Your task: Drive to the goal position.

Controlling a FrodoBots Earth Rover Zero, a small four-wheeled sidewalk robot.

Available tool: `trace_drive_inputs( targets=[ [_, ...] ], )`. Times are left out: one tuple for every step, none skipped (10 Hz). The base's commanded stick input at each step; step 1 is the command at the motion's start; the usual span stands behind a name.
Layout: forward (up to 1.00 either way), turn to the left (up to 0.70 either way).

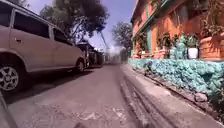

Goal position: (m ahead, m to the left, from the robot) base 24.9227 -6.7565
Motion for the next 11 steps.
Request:
trace_drive_inputs(
  targets=[
    [1.0, 0.0],
    [1.0, 0.0],
    [1.0, 0.0],
    [1.0, 0.0],
    [1.0, 0.0],
    [1.0, 0.0],
    [1.0, 0.0],
    [1.0, 0.0],
    [1.0, 0.0],
    [1.0, 0.0],
    [1.0, 0.0]
  ],
)
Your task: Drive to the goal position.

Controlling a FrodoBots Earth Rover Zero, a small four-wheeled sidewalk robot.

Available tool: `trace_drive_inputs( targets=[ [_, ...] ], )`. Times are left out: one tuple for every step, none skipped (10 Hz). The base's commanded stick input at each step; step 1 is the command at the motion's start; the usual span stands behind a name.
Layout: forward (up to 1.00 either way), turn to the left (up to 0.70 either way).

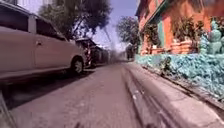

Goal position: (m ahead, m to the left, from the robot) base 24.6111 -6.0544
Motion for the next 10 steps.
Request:
trace_drive_inputs(
  targets=[
    [1.0, 0.0],
    [1.0, 0.0],
    [1.0, 0.0],
    [1.0, -0.33],
    [1.0, -0.38],
    [1.0, -0.09],
    [1.0, 0.0],
    [1.0, 0.0],
    [1.0, 0.0],
    [1.0, 0.0]
  ],
)
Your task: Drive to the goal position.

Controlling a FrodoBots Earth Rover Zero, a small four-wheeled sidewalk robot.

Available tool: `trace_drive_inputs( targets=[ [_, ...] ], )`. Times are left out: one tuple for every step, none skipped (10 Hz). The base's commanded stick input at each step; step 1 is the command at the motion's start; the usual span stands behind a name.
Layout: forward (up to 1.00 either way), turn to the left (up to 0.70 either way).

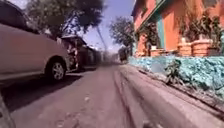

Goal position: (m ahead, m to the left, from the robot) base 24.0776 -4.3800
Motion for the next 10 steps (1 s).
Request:
trace_drive_inputs(
  targets=[
    [1.0, 0.0],
    [0.99, 0.0],
    [0.99, 0.0],
    [0.99, 0.0],
    [0.99, 0.0],
    [0.99, 0.0],
    [1.0, 0.0],
    [1.0, 0.0],
    [1.0, 0.0],
    [1.0, 0.0]
  ],
)
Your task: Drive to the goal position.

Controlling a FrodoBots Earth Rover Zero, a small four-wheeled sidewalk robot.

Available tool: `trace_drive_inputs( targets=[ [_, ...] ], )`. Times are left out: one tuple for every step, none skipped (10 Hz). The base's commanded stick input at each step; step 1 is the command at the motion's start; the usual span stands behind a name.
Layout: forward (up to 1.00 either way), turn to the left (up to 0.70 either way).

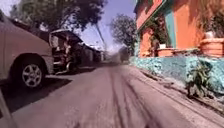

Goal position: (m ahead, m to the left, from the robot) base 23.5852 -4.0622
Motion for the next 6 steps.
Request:
trace_drive_inputs(
  targets=[
    [1.0, 0.0],
    [1.0, 0.0],
    [1.0, 0.0],
    [1.0, 0.0],
    [1.0, 0.0],
    [1.0, 0.0]
  ],
)
